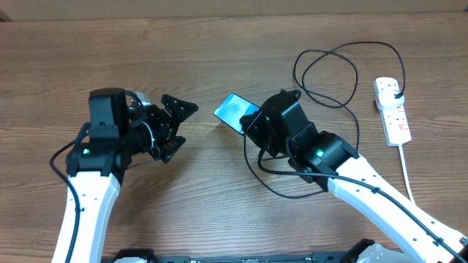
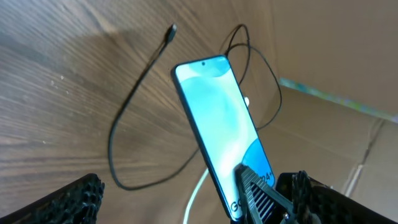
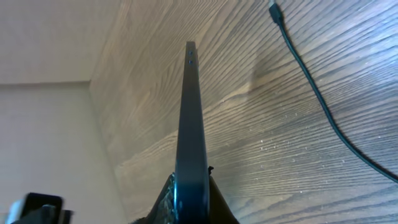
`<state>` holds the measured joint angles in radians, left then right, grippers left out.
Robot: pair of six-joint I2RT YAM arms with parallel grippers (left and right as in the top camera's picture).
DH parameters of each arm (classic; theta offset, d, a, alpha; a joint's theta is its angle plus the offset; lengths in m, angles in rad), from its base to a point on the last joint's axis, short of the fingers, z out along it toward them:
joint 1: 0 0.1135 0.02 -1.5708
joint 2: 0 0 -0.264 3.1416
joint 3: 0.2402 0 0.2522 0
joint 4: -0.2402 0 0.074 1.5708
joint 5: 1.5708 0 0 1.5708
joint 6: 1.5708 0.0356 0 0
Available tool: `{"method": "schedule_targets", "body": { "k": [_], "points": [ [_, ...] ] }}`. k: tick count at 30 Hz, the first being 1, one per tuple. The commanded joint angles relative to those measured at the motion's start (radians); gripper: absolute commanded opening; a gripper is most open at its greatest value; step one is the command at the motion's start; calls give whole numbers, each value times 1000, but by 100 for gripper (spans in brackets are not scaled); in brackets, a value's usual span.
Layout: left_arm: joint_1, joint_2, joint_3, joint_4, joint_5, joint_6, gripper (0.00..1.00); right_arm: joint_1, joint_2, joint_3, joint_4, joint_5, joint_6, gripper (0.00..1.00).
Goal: Plug charger to phone and switch on socket
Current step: 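Bring the phone in the right gripper toward the left gripper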
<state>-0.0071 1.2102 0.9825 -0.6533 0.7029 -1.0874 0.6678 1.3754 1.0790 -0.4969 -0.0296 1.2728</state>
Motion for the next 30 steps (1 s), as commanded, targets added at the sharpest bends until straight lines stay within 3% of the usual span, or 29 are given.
{"method": "schedule_targets", "body": {
  "k": [1,13,30],
  "points": [
    [0,39,-5,23,72,-44,100,-42,-31,26,11,-1,37,4],
    [0,50,-5,38,64,-70,100,-79,81,26,16,-224,97,4],
    [0,50,-5,37,40,-262,100,-80,104,26,23,-357,113,4]
  ]
}}
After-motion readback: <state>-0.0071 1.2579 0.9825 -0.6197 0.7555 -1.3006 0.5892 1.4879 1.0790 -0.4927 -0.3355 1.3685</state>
